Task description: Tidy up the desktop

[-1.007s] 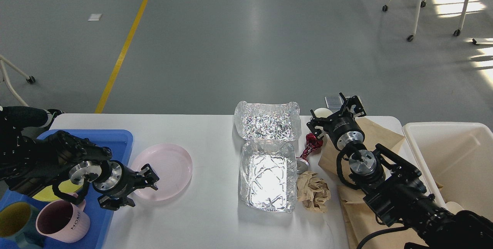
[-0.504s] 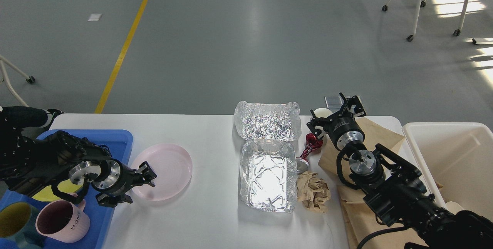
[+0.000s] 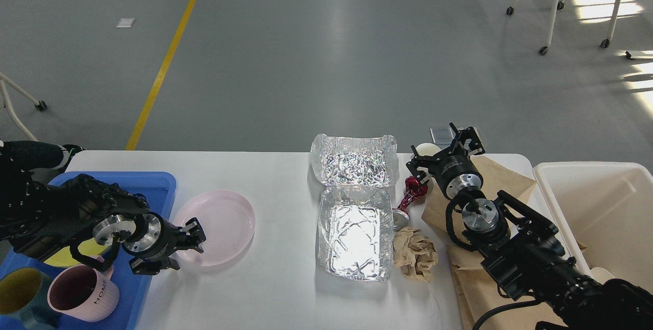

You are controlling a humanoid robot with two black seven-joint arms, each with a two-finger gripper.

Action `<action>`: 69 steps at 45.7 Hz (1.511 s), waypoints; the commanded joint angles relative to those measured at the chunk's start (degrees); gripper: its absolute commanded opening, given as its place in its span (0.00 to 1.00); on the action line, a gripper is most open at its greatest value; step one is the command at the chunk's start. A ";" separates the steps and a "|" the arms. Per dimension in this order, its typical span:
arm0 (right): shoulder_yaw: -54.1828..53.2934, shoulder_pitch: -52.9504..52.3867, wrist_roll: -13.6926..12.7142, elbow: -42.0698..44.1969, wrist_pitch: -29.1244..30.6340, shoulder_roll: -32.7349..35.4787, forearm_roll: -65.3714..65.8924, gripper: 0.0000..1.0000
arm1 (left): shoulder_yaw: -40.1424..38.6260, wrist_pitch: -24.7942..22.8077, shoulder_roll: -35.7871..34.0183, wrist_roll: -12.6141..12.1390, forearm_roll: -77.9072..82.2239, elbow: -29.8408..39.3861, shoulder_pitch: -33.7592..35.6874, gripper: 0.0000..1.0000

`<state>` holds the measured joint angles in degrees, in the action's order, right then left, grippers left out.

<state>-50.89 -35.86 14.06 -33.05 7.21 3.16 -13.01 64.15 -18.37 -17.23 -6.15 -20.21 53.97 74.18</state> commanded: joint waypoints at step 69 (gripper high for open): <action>0.00 0.00 0.00 0.00 0.00 0.00 0.00 1.00 | -0.26 -0.09 0.62 -3.78 -0.01 -0.18 -0.79 0.26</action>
<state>-50.89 -35.86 14.06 -33.05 7.21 3.16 -13.01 63.99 -17.95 -16.62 -9.09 -20.21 53.79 73.30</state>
